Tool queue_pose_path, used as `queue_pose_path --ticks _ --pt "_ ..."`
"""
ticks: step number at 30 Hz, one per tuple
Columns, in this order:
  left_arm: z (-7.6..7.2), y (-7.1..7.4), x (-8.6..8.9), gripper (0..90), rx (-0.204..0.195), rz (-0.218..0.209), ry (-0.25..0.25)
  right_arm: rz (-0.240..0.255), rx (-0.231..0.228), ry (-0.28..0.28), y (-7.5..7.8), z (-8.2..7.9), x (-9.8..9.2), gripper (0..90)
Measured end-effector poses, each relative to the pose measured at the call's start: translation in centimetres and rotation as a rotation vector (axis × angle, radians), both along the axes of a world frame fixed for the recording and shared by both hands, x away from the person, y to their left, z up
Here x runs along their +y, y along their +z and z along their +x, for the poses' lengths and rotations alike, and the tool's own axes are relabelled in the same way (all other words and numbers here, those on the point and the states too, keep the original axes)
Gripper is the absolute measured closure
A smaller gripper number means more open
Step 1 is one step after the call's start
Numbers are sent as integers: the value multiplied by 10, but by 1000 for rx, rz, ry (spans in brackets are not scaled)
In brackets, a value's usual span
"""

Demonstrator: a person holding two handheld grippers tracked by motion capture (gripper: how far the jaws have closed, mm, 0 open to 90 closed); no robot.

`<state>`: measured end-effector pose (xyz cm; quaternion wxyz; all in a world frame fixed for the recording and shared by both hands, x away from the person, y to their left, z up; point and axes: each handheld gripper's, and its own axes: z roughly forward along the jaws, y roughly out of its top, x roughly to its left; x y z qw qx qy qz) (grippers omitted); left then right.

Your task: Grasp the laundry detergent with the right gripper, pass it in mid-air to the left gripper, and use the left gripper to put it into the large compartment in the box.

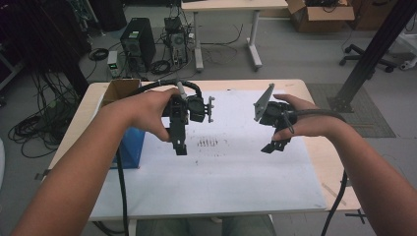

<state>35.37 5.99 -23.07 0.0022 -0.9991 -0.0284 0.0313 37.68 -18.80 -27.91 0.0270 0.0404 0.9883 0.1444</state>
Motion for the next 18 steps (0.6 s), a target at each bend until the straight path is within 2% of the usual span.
queue_pose_path --ticks 9,18 --pt "-1 0 -3 2 0 5 -9 4 1 -5 0 -1 -3 36" --pt "-1 0 -3 2 -5 9 9 17 -4 -16 1 -3 -7 36"
